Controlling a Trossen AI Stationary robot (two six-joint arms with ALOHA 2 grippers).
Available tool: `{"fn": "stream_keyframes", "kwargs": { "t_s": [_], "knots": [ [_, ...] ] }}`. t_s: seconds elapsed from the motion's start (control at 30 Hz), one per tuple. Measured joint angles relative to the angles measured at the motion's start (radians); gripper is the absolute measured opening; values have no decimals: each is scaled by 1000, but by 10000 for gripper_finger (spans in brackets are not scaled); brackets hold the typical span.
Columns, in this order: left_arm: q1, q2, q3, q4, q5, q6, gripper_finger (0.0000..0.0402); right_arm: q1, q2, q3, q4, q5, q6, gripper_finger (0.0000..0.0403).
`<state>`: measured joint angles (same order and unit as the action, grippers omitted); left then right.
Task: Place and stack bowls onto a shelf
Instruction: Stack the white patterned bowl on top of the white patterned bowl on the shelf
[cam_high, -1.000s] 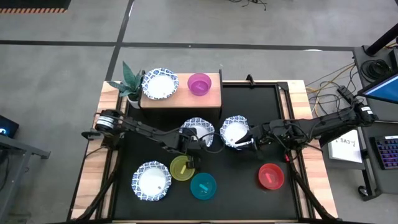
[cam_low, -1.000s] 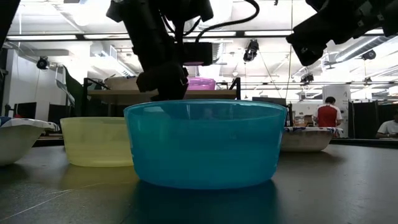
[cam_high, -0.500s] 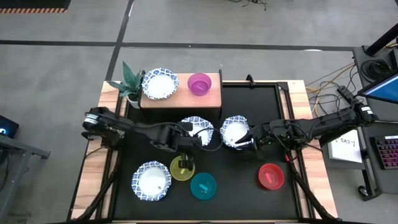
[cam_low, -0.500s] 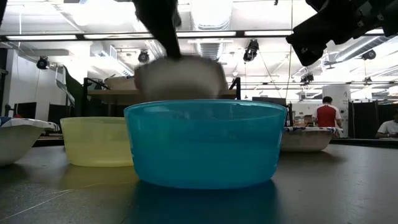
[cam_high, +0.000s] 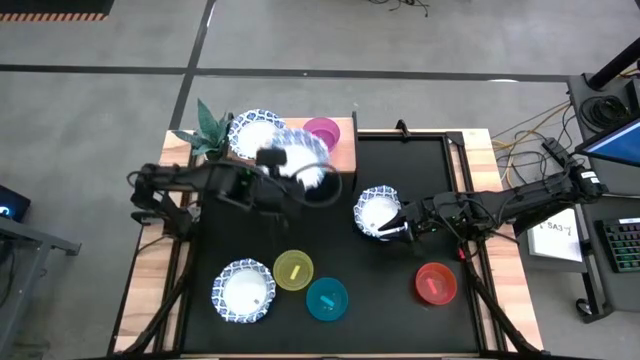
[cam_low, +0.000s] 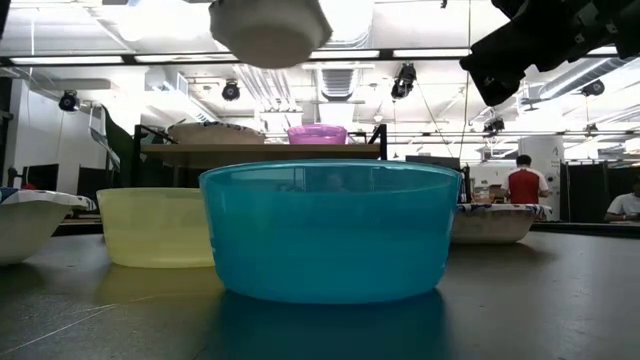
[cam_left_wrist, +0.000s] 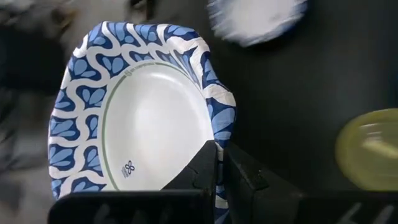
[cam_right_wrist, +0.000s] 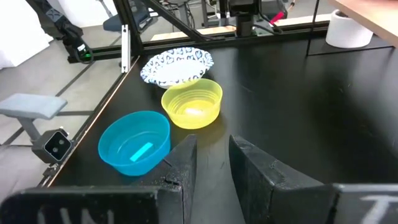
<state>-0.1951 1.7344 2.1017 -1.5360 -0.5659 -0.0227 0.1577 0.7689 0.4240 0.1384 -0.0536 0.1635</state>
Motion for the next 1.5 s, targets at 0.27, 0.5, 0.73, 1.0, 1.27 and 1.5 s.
{"fn": "stream_keyframes", "kwargs": {
  "t_s": [0.27,0.5,0.73,1.0,1.27,1.5],
  "knots": [
    [176,-43,-15,-34,-22,8,0,0,0,-5,-3,0,-2,84],
    [327,-139,-222,0,-20,-10,0,0,0,-6,-4,1,-6,84],
    [414,-259,-482,206,-18,16,0,0,0,-6,-3,1,-8,84],
    [468,-304,-645,376,-16,74,0,0,0,-6,0,2,-22,84],
    [492,-293,-692,410,-16,68,0,-1,0,-6,1,3,-36,84],
    [501,-293,-723,438,-17,76,10,-1,0,-6,0,3,-44,84]
  ]
}}
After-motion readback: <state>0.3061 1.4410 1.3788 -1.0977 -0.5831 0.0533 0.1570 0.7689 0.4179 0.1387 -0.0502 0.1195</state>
